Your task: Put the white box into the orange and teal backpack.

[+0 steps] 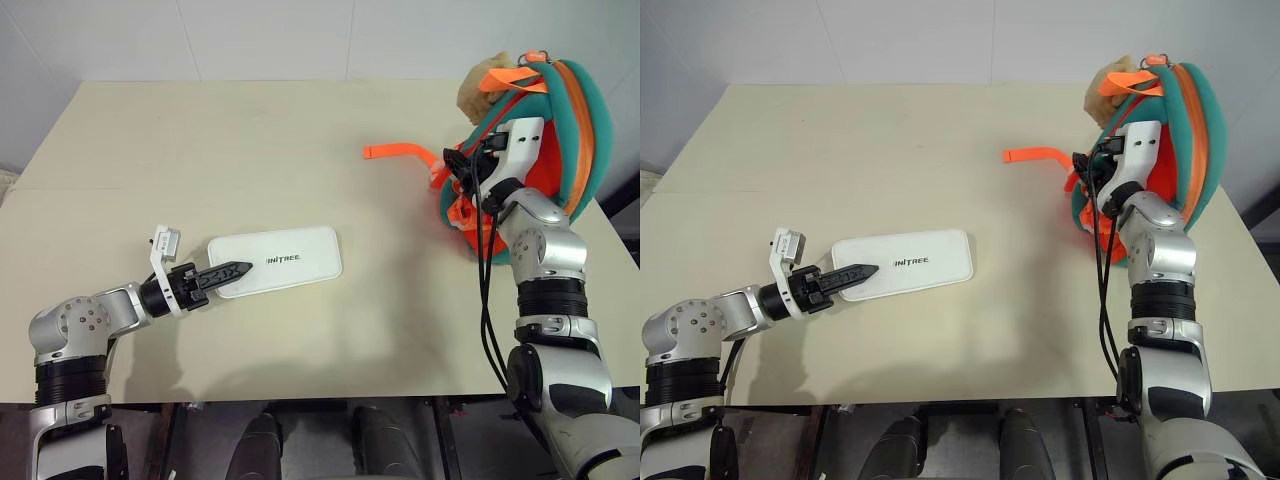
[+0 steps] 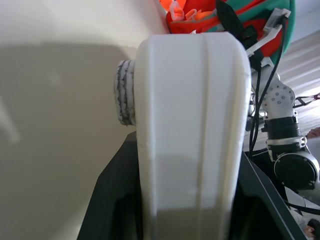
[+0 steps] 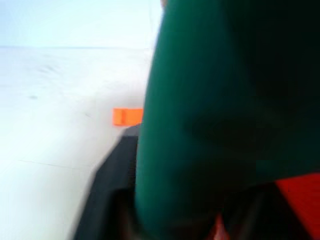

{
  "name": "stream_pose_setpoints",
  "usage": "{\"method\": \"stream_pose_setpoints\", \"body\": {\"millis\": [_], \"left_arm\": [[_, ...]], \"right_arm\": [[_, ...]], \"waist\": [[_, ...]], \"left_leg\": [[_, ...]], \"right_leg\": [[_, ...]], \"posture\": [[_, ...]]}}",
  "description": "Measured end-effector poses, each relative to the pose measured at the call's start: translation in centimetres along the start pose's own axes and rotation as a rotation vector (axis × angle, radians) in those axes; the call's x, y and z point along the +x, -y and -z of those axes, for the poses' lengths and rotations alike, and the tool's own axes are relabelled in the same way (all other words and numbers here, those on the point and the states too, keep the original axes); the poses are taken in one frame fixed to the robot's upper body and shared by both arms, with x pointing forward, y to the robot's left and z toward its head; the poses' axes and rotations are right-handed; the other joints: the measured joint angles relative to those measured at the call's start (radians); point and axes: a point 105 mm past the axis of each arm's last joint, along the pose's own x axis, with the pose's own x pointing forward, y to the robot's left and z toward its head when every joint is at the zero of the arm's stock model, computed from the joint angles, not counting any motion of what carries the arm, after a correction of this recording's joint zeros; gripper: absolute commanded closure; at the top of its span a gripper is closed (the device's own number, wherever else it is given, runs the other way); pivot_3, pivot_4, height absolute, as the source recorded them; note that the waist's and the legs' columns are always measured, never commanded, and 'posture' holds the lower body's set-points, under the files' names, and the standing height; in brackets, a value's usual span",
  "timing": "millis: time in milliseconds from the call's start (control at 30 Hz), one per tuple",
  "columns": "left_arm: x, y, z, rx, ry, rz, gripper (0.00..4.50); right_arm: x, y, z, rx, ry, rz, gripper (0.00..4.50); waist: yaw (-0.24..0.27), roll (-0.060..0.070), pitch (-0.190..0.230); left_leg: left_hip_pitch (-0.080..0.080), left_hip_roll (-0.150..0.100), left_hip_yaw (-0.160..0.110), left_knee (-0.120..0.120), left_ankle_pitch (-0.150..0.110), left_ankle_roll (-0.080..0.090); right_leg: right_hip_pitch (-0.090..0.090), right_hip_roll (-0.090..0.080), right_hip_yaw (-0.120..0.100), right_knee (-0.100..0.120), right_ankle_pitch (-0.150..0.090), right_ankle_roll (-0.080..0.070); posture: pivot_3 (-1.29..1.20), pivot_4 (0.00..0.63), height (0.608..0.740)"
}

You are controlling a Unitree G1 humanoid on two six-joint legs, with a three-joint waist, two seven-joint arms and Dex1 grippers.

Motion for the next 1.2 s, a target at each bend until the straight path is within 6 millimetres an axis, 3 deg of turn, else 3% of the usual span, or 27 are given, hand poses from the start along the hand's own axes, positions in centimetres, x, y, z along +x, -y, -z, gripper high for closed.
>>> {"method": "stream_pose_setpoints", "body": {"millis": [100, 200, 267, 467, 600, 700, 867, 1033, 1200], "left_arm": [[0.0, 0.0, 0.0, -0.001, 0.002, 0.000, 3.14], [-0.1, 0.0, -0.1, -0.001, 0.003, -0.003, 3.14], [-0.4, -0.1, -0.2, 0.000, 0.005, -0.009, 3.14], [-2.6, -0.3, -1.0, 0.059, 0.034, -0.035, 3.14], [-5.8, -0.4, -1.6, 0.088, 0.095, -0.074, 3.14], [-8.3, -0.4, -1.9, 0.101, 0.144, -0.122, 3.14], [-9.1, 0.7, -1.6, 0.136, 0.164, -0.122, 3.14], [-8.2, 3.1, -2.2, 0.197, 0.244, -0.011, 3.14], [-7.6, 5.9, -3.1, 0.275, 0.295, 0.077, 3.14]], "right_arm": [[-0.3, -1.7, -0.3, 0.054, 0.036, -0.101, 4.45], [-1.1, -4.1, -1.3, 0.107, 0.057, -0.259, 4.45], [-2.5, -6.9, -1.9, 0.147, 0.048, -0.428, 4.45], [-9.0, -13.5, -3.4, 0.297, -0.087, -0.905, 4.45], [-14.5, -15.8, -3.3, 0.332, -0.250, -1.152, 4.45], [-17.2, -15.8, -2.6, 0.379, -0.370, -1.220, 4.45], [-18.9, -14.8, -2.4, 0.360, -0.478, -1.252, 4.45], [-17.6, -12.7, -1.9, 0.349, -0.518, -1.210, 4.45], [-16.7, -11.3, -1.0, 0.312, -0.551, -1.186, 4.45]], "waist": [[0.000, 0.000, 0.000], [0.000, 0.000, 0.000], [-0.002, 0.000, 0.000], [-0.012, 0.000, 0.000], [-0.009, 0.000, 0.000], [0.001, 0.000, 0.000], [0.018, -0.001, 0.001], [0.028, -0.001, 0.001], [0.028, -0.001, 0.001]], "left_leg": [[0.000, 0.000, 0.000, 0.000, 0.000, 0.000], [0.000, 0.000, 0.000, -0.001, 0.000, 0.000], [0.000, 0.000, 0.000, -0.001, 0.000, 0.000], [0.000, 0.002, 0.000, -0.005, 0.000, 0.000], [0.000, 0.003, 0.000, -0.008, -0.001, -0.001], [0.000, 0.003, 0.001, -0.008, -0.002, -0.001], [-0.001, 0.003, 0.001, -0.006, -0.003, -0.001], [-0.004, 0.003, 0.002, -0.003, -0.003, -0.001], [-0.004, 0.003, 0.002, -0.003, -0.004, -0.001]], "right_leg": [[0.000, 0.000, 0.000, 0.000, 0.000, 0.000], [-0.001, 0.000, 0.000, 0.000, 0.000, 0.000], [-0.001, 0.001, 0.000, 0.000, 0.000, 0.000], [-0.003, 0.002, 0.000, 0.001, -0.002, -0.003], [-0.004, 0.002, 0.000, -0.002, -0.003, -0.005], [-0.004, 0.001, 0.000, -0.004, -0.004, -0.005], [-0.003, 0.001, 0.000, -0.006, -0.006, -0.008], [-0.003, 0.001, 0.000, -0.009, -0.010, -0.018], [-0.003, 0.001, 0.000, -0.009, -0.003, -0.004]], "posture": [[0.00, 0.150, 0.740], [0.00, 0.150, 0.740], [0.00, 0.150, 0.740], [0.00, 0.150, 0.740], [0.00, 0.150, 0.740], [0.00, 0.150, 0.740], [0.00, 0.150, 0.740], [0.00, 0.150, 0.740], [0.00, 0.150, 0.740]]}}
